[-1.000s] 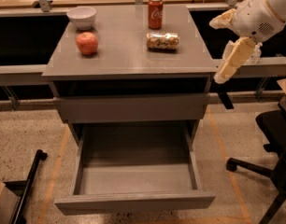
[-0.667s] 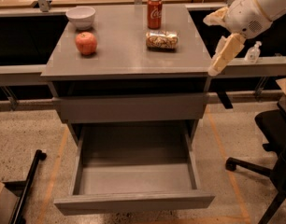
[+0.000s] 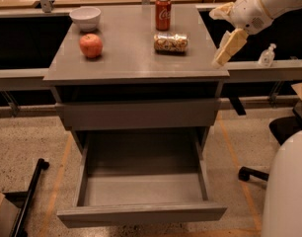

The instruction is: Place orange can into middle drawer

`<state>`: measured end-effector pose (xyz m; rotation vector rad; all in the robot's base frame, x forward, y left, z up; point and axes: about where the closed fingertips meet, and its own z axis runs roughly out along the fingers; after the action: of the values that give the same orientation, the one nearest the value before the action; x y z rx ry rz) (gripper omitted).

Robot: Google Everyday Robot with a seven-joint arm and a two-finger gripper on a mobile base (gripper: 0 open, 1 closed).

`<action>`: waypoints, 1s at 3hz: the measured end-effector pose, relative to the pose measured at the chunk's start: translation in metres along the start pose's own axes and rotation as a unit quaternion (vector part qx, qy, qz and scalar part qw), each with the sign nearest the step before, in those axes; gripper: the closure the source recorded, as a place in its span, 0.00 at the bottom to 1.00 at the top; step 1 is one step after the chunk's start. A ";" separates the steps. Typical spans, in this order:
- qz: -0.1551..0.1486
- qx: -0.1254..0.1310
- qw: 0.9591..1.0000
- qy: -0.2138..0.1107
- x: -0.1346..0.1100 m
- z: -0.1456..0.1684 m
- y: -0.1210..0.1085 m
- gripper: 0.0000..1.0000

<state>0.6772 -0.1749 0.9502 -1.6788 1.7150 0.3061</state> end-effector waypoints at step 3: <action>0.028 0.034 0.998 -0.053 -0.006 0.074 -0.052 0.00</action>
Offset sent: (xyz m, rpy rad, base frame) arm 0.0851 0.0453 -0.0252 0.1047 -0.0773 -0.0735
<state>0.7487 -0.1312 0.9158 -1.5408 1.6762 0.3527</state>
